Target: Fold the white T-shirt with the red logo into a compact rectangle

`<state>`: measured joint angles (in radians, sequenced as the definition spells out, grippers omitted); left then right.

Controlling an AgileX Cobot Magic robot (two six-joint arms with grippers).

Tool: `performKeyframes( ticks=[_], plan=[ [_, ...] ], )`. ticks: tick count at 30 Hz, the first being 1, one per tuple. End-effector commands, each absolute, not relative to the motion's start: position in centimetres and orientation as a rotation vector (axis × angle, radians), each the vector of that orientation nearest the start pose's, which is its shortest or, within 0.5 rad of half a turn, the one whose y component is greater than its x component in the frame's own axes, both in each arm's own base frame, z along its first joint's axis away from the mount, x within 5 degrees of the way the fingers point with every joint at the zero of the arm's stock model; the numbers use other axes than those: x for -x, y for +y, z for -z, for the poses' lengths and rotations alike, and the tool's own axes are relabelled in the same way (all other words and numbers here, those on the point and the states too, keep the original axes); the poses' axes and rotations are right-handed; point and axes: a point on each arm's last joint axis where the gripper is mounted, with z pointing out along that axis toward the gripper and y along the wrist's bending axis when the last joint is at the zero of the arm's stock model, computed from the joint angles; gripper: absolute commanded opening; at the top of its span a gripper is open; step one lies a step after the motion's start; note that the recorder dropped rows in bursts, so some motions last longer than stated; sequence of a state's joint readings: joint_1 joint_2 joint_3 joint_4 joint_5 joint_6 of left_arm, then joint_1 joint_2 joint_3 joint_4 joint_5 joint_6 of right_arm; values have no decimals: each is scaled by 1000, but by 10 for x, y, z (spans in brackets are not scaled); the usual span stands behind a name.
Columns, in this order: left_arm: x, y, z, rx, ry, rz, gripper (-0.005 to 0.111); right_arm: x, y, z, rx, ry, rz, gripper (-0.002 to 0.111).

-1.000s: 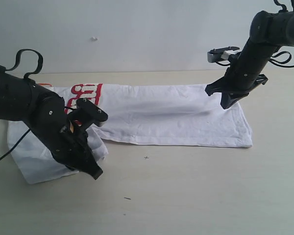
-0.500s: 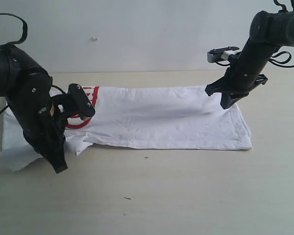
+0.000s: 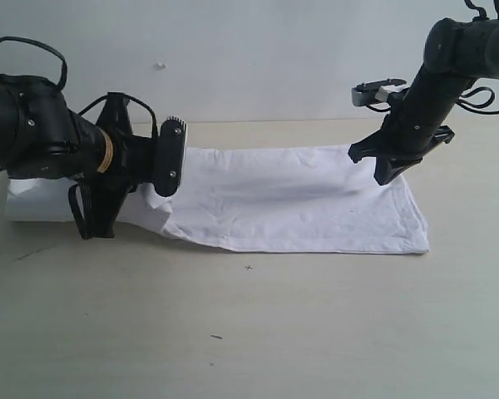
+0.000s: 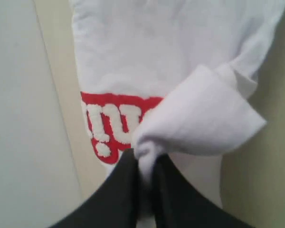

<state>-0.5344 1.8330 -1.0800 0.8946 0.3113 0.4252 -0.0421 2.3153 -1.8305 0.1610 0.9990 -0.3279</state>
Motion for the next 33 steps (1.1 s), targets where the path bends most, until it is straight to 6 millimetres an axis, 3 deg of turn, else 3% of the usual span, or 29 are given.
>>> performKeyframes(
  ticks=[1,5,7,13,17,20,24,27,33],
  plan=[
    [-341,-180,-170,-1971,1532,-620,13,-477,-10,-145,314,2899,-156,0],
    [-346,-175,-166,-1932,1554,-587,40,-478,-10,-145,311,2886,-150,0],
    [-349,-172,-167,-1892,1572,-567,45,-478,-10,-145,311,2885,-150,0],
    [-362,-165,-178,-1757,1655,-555,46,-478,-10,-145,310,2881,-148,0],
    [-366,-165,-184,-1541,1810,-467,45,-479,-10,-145,309,2878,-147,0],
    [-360,-165,-181,-1405,1990,-430,37,-479,-10,-145,308,2873,-145,0],
    [-353,-156,-173,-1355,2173,-449,12,-480,-10,-145,306,2865,-142,0],
    [-352,-152,-168,-1329,2249,-386,0,-480,-10,-145,306,2865,-142,0],
    [-351,-148,-161,-1344,2303,-108,0,-480,-10,-145,307,2868,-143,0]
  ],
)
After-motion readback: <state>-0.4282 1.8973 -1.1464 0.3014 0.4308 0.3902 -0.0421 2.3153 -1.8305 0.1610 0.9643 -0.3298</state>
